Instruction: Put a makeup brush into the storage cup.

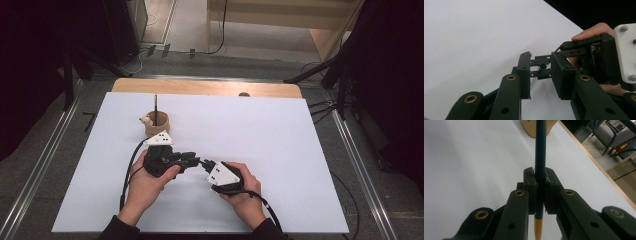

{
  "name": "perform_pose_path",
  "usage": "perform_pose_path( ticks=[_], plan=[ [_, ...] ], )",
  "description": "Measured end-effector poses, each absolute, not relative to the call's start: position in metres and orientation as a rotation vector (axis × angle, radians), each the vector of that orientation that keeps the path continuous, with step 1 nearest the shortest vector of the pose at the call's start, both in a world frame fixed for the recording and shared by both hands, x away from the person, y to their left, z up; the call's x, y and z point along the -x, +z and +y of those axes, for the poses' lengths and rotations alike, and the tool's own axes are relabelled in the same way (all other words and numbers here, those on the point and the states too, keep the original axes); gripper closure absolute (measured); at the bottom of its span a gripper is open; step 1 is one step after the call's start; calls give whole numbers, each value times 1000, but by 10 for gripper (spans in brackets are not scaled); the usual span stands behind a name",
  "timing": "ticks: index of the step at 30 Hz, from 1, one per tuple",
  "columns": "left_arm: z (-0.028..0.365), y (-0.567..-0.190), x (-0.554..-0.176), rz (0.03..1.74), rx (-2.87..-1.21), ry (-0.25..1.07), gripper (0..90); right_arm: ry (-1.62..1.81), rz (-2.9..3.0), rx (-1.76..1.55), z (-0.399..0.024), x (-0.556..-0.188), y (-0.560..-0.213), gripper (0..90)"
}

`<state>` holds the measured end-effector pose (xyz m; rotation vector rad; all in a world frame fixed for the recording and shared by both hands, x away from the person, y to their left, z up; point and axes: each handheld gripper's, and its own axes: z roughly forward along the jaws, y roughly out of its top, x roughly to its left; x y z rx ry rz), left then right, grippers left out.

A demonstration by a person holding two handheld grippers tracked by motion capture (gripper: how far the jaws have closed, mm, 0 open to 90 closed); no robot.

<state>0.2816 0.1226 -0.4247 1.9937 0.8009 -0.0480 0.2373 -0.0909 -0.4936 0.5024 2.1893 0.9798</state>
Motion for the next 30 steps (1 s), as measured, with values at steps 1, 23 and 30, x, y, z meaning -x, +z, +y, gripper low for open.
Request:
perform_pose_path(
  ticks=[1,23,30],
  plan=[
    [122,-425,-281,802,-1999,-49,704,978,2190,-503,-91,-237,-494,840],
    [116,-429,-281,806,-2051,-95,858,967,2178,-465,-92,-237,-493,837],
    [118,-430,-281,799,-2036,-71,860,1018,2161,-521,-95,-239,-490,716]
  ],
)
